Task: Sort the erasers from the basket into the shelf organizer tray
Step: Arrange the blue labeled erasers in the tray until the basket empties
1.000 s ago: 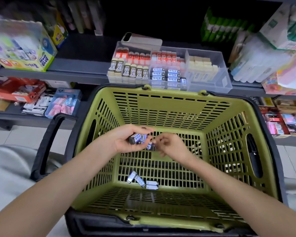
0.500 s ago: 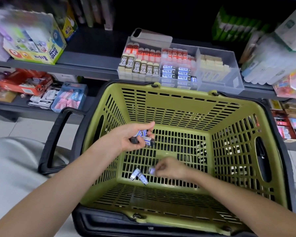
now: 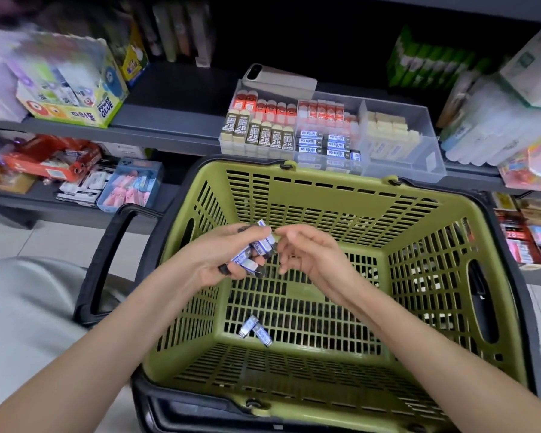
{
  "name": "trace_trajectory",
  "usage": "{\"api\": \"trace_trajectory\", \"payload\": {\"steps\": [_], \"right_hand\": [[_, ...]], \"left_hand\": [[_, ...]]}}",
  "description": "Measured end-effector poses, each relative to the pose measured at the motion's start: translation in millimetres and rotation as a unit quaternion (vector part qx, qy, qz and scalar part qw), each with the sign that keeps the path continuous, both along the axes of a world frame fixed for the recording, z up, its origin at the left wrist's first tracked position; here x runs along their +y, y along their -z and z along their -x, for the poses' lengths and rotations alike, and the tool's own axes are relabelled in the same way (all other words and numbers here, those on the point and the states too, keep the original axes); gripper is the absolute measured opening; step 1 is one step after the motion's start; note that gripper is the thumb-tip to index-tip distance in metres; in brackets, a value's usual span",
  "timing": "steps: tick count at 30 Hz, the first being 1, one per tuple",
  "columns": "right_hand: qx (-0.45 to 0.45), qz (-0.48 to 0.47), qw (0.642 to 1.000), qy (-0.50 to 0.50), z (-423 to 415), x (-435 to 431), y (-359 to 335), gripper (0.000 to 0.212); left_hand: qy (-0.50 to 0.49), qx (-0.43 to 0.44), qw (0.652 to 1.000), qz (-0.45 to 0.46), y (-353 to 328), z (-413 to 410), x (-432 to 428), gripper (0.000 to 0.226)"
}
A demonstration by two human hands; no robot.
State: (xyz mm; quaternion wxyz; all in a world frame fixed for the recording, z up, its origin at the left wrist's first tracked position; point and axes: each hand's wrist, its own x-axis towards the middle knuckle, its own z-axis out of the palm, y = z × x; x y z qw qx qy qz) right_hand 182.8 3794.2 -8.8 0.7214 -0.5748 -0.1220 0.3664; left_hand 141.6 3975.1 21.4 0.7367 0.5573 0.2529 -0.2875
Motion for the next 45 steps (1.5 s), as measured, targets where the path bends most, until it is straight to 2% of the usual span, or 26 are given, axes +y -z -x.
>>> {"api": "trace_trajectory", "payload": {"steps": [1, 2, 3, 5, 6, 7, 10, 12, 14, 18, 20, 22, 24, 26, 30, 33, 36, 41, 45], "right_hand": [[-0.011, 0.068, 0.997, -0.020, 3, 0, 14, 0.020], [-0.072, 0.185, 0.977, -0.073, 9, 1, 30, 0.021], [-0.156, 0.304, 0.927, -0.154, 17, 4, 49, 0.027], [-0.278, 0.429, 0.805, -0.302, 37, 10, 85, 0.047], [-0.311, 0.450, 0.764, -0.343, 46, 13, 98, 0.054], [-0.334, 0.458, 0.740, -0.364, 52, 17, 110, 0.059], [-0.368, 0.454, 0.720, -0.374, 54, 23, 129, 0.058], [-0.363, 0.437, 0.739, -0.362, 51, 23, 133, 0.052], [-0.326, 0.417, 0.784, -0.325, 50, 17, 133, 0.042], [-0.134, 0.346, 0.907, -0.200, 36, 4, 106, 0.033], [-0.039, 0.286, 0.949, -0.124, 21, 0, 79, 0.036], [0.048, 0.207, 0.976, -0.053, 5, -4, 47, 0.038], [0.099, 0.131, 0.986, 0.000, -8, -9, 14, 0.034], [0.112, 0.090, 0.990, 0.014, -18, -16, -17, 0.029], [0.092, 0.100, 0.990, -0.043, -27, -23, -66, 0.024], [0.069, 0.132, 0.986, -0.073, -30, -24, -86, 0.028], [0.058, 0.138, 0.986, -0.074, -30, -21, -97, 0.026], [0.031, 0.117, 0.991, -0.047, -39, -27, -113, 0.025], [-0.061, 0.125, 0.987, 0.085, -75, -42, -132, 0.008]], "left_hand": [[-0.017, 0.007, 1.000, -0.001, -1, -1, 3, 0.021], [-0.035, 0.013, 0.999, 0.008, -3, -1, 5, 0.019], [-0.052, 0.016, 0.998, 0.027, -6, -3, 7, 0.020], [-0.080, 0.023, 0.993, 0.088, -10, -5, 10, 0.022], [-0.094, 0.028, 0.987, 0.124, -12, -6, 11, 0.024], [-0.108, 0.032, 0.982, 0.154, -13, -6, 12, 0.025], [-0.137, 0.037, 0.971, 0.194, -10, -4, 14, 0.027], [-0.153, 0.045, 0.967, 0.200, -9, -2, 14, 0.027], [-0.161, 0.051, 0.968, 0.187, -7, -2, 12, 0.026], [-0.138, 0.051, 0.984, 0.102, -6, -3, 10, 0.022], [-0.089, 0.035, 0.994, 0.048, -8, -3, 7, 0.019], [-0.055, 0.007, 0.998, -0.003, -8, -4, 5, 0.017], [-0.046, -0.028, 0.998, -0.023, -7, -5, 3, 0.024], [-0.021, -0.067, 0.997, -0.019, -9, -9, 1, 0.028], [0.086, -0.139, 0.986, 0.037, -23, -20, -7, 0.038], [0.129, -0.184, 0.972, 0.064, -33, -30, -15, 0.030], [0.108, -0.206, 0.968, 0.093, -35, -38, -20, 0.020], [0.037, -0.193, 0.969, 0.152, -39, -48, -21, 0.025], [-0.026, -0.170, 0.958, 0.228, -45, -59, -14, 0.034]]}}
